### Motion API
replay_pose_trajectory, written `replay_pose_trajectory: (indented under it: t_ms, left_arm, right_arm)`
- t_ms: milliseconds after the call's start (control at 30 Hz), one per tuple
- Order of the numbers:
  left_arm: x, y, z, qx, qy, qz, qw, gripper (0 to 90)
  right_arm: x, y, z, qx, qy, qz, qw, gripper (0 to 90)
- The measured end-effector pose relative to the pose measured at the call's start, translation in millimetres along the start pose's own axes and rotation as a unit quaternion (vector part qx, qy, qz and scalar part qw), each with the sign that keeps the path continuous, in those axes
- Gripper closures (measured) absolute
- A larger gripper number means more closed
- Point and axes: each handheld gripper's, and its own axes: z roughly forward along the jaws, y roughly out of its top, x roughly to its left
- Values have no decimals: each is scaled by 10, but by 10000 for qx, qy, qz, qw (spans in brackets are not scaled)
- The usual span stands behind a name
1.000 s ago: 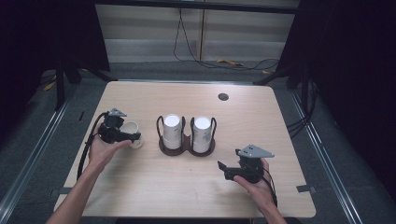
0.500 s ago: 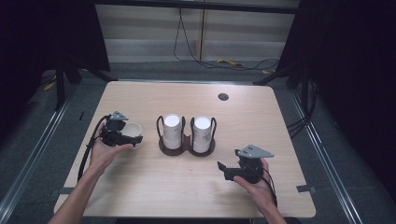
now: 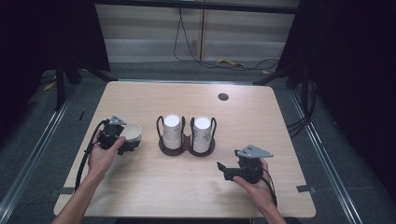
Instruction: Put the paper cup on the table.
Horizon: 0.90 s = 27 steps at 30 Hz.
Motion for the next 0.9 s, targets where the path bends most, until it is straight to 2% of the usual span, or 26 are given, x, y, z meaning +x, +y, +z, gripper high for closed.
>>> replay_pose_trajectory:
  t_ms: [100, 267, 433, 700, 833, 900]
  left_arm:
    - [8, -54, 17, -10, 113, 14, 9999, 161]
    - [25, -157, -4, -295, -69, -208, 9993, 161]
    - [44, -260, -71, -568, -87, -329, 9978, 159]
    - [-16, -395, -255, -726, -123, -231, 9970, 160]
    - [-90, -440, -359, -912, -223, -185, 9954, 165]
    - [-124, -483, -416, -1135, -271, -254, 9928, 169]
  right_arm:
    - [-1, -1, -3, -6, 4, -10, 10000, 165]
    - [-8, -1, -7, -10, 6, 10, 10000, 165]
    - [-10, 0, -22, -64, -31, 41, 10000, 159]
    - [-9, -1, -33, -112, -80, 32, 9999, 159]
    - [-6, -2, -34, -118, -68, 25, 9999, 158]
    - [-1, -1, -44, -129, -68, 42, 9999, 158]
